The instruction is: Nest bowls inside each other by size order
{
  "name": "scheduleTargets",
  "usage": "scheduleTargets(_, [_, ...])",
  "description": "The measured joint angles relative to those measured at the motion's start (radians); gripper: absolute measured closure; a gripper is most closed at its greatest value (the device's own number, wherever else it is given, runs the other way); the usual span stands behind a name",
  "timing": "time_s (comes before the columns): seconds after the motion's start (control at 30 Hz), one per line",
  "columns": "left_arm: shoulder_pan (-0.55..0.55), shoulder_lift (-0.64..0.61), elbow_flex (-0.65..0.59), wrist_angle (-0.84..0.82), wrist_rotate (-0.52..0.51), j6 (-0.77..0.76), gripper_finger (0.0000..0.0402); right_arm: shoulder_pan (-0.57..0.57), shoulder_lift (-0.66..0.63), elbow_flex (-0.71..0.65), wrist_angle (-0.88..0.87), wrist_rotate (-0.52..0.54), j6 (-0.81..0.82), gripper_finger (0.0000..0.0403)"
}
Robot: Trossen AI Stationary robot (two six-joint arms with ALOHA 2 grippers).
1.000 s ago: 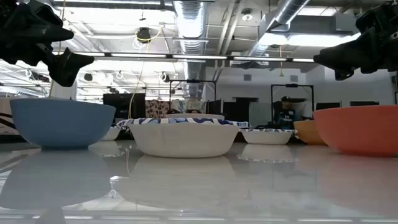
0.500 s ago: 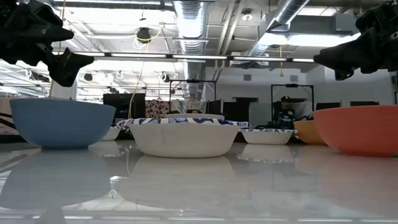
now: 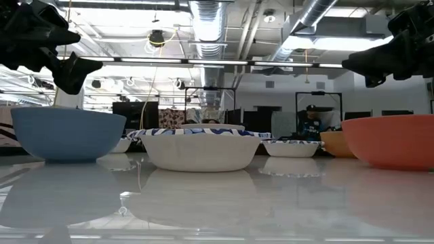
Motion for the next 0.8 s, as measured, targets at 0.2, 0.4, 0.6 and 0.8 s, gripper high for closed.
scheduleTargets(0.2, [0.0,0.0,0.0,0.0,0.0,0.0,0.0132,0.0,0.0,0.0,0.0,0.0,0.0,0.0264])
scheduleTargets(0.4, [0.0,0.0,0.0,0.0,-0.006,0.0,0.0132,0.0,0.0,0.0,0.0,0.0,0.0,0.0264])
scheduleTargets(0.6, [0.0,0.0,0.0,0.0,-0.013,0.0,0.0132,0.0,0.0,0.0,0.0,0.0,0.0,0.0264])
scheduleTargets(0.8, [0.0,0.0,0.0,0.009,-0.086,0.011,0.0132,0.0,0.0,0.0,0.0,0.0,0.0,0.0264])
